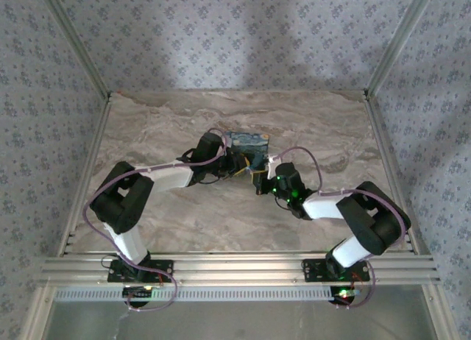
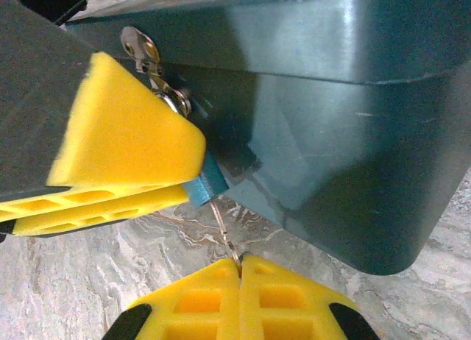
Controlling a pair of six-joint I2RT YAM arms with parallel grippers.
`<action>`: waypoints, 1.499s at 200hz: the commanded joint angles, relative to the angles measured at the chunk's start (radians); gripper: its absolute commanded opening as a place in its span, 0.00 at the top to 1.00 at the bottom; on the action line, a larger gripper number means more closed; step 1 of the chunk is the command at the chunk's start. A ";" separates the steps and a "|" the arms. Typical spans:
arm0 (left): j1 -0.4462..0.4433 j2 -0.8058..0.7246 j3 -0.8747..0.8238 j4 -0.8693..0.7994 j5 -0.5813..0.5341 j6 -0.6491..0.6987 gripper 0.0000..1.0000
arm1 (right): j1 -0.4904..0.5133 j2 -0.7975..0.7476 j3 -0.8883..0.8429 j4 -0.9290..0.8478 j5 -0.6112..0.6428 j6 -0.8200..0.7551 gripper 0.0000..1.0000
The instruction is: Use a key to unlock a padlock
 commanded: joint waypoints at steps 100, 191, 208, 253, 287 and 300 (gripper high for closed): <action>-0.025 -0.003 0.004 -0.004 0.070 -0.009 0.79 | -0.063 0.036 0.080 0.134 -0.122 0.072 1.00; -0.025 -0.002 0.000 -0.002 0.067 -0.007 0.79 | -0.100 0.052 0.107 0.125 -0.195 0.105 1.00; -0.024 -0.001 -0.003 -0.002 0.066 -0.007 0.79 | -0.107 0.052 0.112 0.120 -0.209 0.105 1.00; -0.025 -0.002 -0.002 -0.001 0.066 -0.009 0.79 | -0.107 0.052 0.120 0.105 -0.195 0.080 1.00; -0.026 0.002 -0.005 0.002 0.065 -0.010 0.79 | -0.105 0.051 0.124 0.128 -0.184 0.080 1.00; -0.028 0.005 -0.004 0.003 0.067 -0.011 0.79 | -0.104 0.054 0.131 0.142 -0.186 0.090 1.00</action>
